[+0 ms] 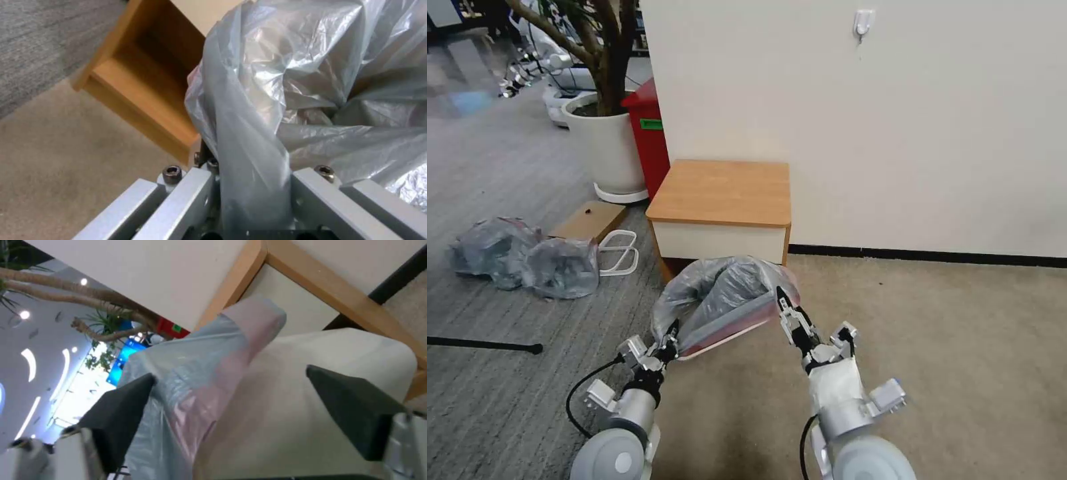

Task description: Pick up the garbage bag from the table and place it over the trash can.

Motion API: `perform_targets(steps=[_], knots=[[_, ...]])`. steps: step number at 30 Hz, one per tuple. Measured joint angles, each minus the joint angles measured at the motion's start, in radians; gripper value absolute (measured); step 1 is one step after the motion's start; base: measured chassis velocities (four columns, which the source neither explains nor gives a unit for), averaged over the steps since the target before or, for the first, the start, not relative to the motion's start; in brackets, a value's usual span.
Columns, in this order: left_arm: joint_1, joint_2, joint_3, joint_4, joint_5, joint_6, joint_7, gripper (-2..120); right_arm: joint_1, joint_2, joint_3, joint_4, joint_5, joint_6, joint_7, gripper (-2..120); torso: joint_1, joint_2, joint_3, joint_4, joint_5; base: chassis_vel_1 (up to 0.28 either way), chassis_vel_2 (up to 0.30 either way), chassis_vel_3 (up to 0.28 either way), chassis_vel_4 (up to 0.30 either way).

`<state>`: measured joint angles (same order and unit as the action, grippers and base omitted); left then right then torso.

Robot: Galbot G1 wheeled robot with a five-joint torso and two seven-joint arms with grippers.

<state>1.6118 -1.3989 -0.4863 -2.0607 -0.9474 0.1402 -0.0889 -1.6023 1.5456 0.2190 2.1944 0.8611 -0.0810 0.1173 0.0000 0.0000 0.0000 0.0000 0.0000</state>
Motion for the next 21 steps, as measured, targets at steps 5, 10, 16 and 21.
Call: perform_targets(steps=[5, 10, 16, 21], knots=[[0.006, -0.001, 0.000, -0.001, 0.003, 0.001, 0.002, 2, 0.018, 0.007, 0.003, -0.004, 0.003, 0.000, -0.001, 80, 0.000, 0.000, 0.000, 0.0000, 0.0000, 0.000, 0.000, 0.000, 0.000], [0.010, -0.006, 0.003, -0.001, 0.006, 0.001, 0.003, 2, 0.025, 0.015, 0.004, -0.007, 0.003, 0.000, -0.004, 68, 0.000, 0.000, 0.000, 0.0000, 0.0000, 0.000, 0.000, 0.000, 0.000], [0.012, -0.010, 0.005, -0.001, 0.010, 0.001, 0.003, 2, 0.028, 0.019, 0.005, -0.012, 0.002, 0.001, -0.007, 51, 0.000, 0.000, 0.000, 0.0000, 0.0000, 0.000, 0.000, 0.000, 0.000], [0.014, -0.010, 0.006, -0.001, 0.011, 0.001, 0.003, 2, 0.030, 0.023, 0.008, -0.016, 0.000, 0.004, -0.009, 30, 0.000, 0.000, 0.000, 0.0000, 0.0000, 0.000, 0.000, 0.000, 0.000]])
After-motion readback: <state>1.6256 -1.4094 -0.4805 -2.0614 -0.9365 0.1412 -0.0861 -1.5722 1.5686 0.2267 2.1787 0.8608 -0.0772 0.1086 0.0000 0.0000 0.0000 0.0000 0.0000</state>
